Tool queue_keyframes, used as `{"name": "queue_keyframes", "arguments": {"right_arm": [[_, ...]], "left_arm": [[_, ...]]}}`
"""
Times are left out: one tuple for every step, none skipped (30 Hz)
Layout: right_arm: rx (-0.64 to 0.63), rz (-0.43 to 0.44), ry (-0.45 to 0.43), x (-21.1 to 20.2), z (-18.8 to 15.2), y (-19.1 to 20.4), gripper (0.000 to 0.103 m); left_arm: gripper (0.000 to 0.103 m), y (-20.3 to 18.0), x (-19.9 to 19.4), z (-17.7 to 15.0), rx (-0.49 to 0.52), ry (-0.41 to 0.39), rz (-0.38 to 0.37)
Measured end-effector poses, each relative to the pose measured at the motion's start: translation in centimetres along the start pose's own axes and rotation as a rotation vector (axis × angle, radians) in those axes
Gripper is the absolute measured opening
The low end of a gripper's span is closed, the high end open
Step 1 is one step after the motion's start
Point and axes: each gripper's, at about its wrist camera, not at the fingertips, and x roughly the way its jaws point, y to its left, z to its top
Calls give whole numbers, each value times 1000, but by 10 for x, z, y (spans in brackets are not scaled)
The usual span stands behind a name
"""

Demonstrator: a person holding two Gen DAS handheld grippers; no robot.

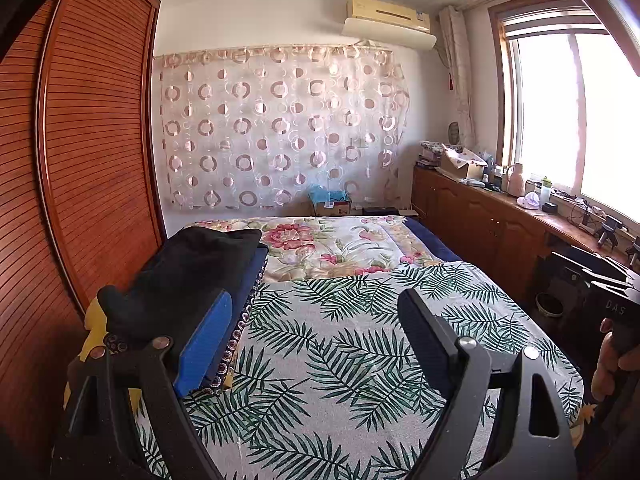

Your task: Fold small clothes

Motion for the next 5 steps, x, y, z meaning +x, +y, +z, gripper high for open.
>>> {"name": "queue_keyframes", "arguments": {"right_arm": [[0,1,0,0,-1,0,81],[0,1,0,0,-1,0,82],[0,1,0,0,-1,0,81],[-1,1,0,0,-1,0,82],[-1,2,0,0,-1,-1,81]], "left_arm": [[85,0,0,0,0,0,-1],[85,0,0,0,0,0,-1],[85,0,0,0,0,0,0],[85,0,0,0,-1,-1,-1],[85,0,0,0,-1,0,-1]]}}
